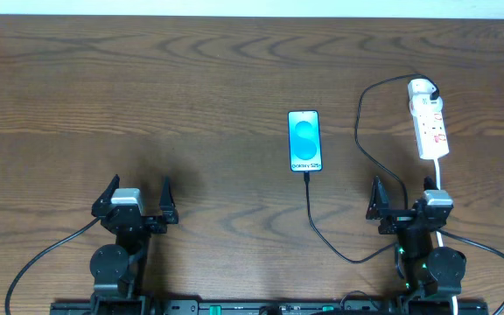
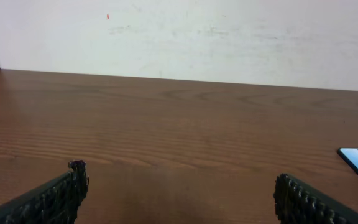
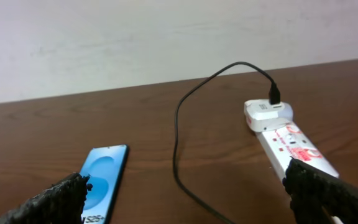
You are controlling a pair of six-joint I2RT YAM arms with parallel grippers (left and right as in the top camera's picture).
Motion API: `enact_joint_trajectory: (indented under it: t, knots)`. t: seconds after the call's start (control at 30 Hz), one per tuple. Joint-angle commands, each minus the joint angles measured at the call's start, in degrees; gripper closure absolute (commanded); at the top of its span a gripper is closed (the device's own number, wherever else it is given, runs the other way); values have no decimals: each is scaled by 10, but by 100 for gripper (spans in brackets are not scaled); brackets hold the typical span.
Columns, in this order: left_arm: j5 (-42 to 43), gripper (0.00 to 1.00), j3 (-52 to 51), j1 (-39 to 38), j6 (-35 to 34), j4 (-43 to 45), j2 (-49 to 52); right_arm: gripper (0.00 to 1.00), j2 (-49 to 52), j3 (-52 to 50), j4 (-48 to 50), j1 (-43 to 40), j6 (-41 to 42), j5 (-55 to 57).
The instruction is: Plug charger to phone and switch on socket
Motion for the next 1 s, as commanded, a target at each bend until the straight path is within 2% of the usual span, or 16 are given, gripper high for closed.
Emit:
enact_joint_trajectory:
  t: [0.0,0.2,0.47,0.63,0.97]
  knots:
    - [9,2,-9,-1,7,-21,-5,1,-5,-3,0,3,-73,7]
    - [9,2,-9,-1,7,-21,-5,1,-5,-3,-1,3,-132,7]
    - [9,2,-9,-1,7,-21,-5,1,-5,-3,-1,3,-129,9]
    - [9,2,-9,-1,7,-21,-5,1,-5,-3,-2,3,-83,26]
    - [9,2,-9,-1,7,-21,-5,1,-5,-3,0,3,-84,24]
